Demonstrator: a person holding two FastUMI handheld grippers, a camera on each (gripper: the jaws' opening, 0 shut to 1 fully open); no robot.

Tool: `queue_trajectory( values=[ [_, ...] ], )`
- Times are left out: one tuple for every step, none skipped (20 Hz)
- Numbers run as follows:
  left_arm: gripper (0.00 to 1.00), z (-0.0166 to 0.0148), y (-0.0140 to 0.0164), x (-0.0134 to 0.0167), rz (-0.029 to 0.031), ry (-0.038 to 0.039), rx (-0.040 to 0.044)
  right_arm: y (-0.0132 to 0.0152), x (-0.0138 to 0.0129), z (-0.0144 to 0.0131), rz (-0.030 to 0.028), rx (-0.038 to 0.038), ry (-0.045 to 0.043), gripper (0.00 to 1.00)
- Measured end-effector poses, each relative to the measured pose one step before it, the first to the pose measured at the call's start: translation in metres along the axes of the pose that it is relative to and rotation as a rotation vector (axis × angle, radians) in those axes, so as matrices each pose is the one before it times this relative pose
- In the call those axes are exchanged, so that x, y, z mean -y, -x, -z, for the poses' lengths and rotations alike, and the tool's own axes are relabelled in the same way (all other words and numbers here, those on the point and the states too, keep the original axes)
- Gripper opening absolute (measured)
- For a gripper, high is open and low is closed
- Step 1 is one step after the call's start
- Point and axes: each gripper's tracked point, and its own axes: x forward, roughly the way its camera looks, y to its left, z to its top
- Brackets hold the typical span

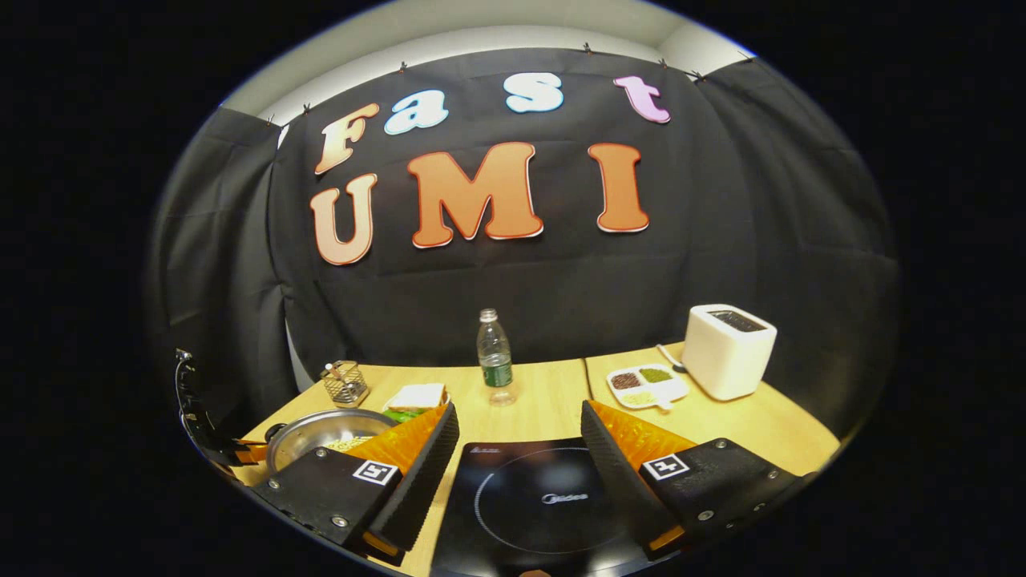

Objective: First push the handle of the pot to place it horizontally, then grasp the pot with both hands and set it on the induction cooktop.

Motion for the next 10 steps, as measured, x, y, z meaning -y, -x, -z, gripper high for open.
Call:
queue_trajectory(
  values=[
    [0.02,-0.00409,0.00523,0.0003,0.00823,0.00668,0.01605,-0.00533,-0.00777,0.00581,-0.00036,-0.0098,0.0072,0.95],
    [0.02,-0.00913,0.00628,0.00039,0.00424,-0.00154,0.02826,-0.00573,-0.00895,0.00645,-0.00675,-0.01197,0.00722,0.95],
    [0.02,-0.01015,0.00417,0.00008,0.00232,-0.00455,0.0319,-0.00551,-0.01156,0.0077,-0.01424,-0.01792,0.00401,0.95],
    [0.02,-0.01097,0.00284,0.00318,0.01182,-0.00991,0.02802,-0.00454,-0.01063,0.00904,-0.01217,-0.02125,0.00271,0.95],
    [0.02,-0.00811,0.00124,0.00553,0.02034,-0.01687,0.02107,-0.00574,-0.0089,0.00806,-0.00802,-0.02316,0.00398,0.95],
    [0.02,-0.00681,0.00097,0.00576,0.01924,-0.01945,0.01019,-0.00525,-0.00748,0.00907,-0.00466,-0.02258,0.00461,0.95],
    [0.02,-0.00589,0.00082,0.0029,0.01178,-0.01846,0.00655,-0.00594,-0.00656,0.00853,-0.00328,-0.02276,0.0064,0.95],
    [0.03,-0.0027,-0.00562,0.00052,0.00217,-0.01815,0.00178,-0.00483,-0.00634,0.00822,0.00012,-0.02119,0.00701,0.95],
    [0.03,-0.00044,-0.00258,0.00013,-0.00146,-0.01146,-0.00299,-0.005,-0.0045,0.00742,0.00106,-0.01879,0.00553,0.95],
    [0.04,0.00183,-0.00496,0.00215,0.00184,-0.001,-0.01052,-0.00392,-0.00462,0.00661,-0.00005,-0.02094,0.00358,0.95]
  ],
)
